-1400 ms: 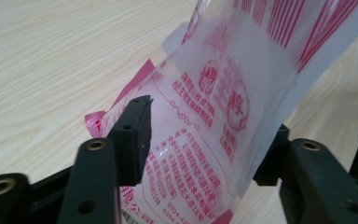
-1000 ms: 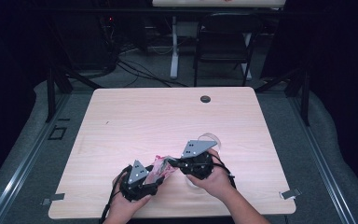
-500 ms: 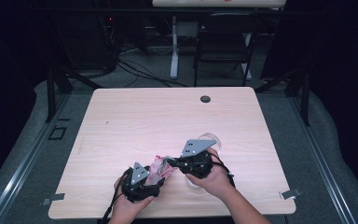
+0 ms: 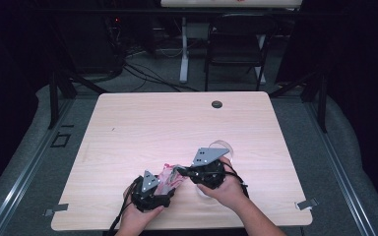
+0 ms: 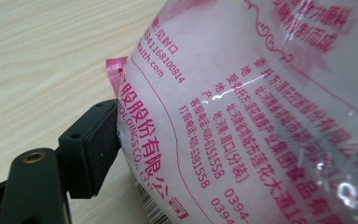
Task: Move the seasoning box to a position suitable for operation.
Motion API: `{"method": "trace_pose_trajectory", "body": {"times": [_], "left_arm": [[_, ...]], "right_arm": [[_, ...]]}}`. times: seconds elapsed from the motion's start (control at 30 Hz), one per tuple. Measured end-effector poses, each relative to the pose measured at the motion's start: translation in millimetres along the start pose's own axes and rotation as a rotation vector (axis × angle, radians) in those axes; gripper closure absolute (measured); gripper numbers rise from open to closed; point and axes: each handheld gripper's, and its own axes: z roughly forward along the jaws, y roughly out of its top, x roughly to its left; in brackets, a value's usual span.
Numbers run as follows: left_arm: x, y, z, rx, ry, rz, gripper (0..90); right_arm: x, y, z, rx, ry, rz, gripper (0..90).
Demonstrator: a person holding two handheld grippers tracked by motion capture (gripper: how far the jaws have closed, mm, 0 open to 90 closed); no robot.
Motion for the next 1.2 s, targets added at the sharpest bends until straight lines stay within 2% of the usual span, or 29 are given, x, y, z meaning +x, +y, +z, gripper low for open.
{"method": "trace_pose_trajectory", "body": {"times": [0.3, 0.9, 1.2], "left_arm": [[-1.2, -1.1, 4.9, 0.028, 0.007, 0.018, 21.3], [-2.4, -3.4, 12.9, 0.053, 0.017, 0.019, 21.5], [-4.8, -2.4, 14.9, 0.094, 0.034, 0.045, 22.7]], "right_arm": [[0.3, -1.8, -0.9, 0.001, -0.006, 0.0, 90.0], [0.1, -3.7, -1.5, 0.002, -0.009, 0.002, 90.0], [0.0, -4.4, -1.9, 0.006, -0.014, 0.0, 90.0]]}}
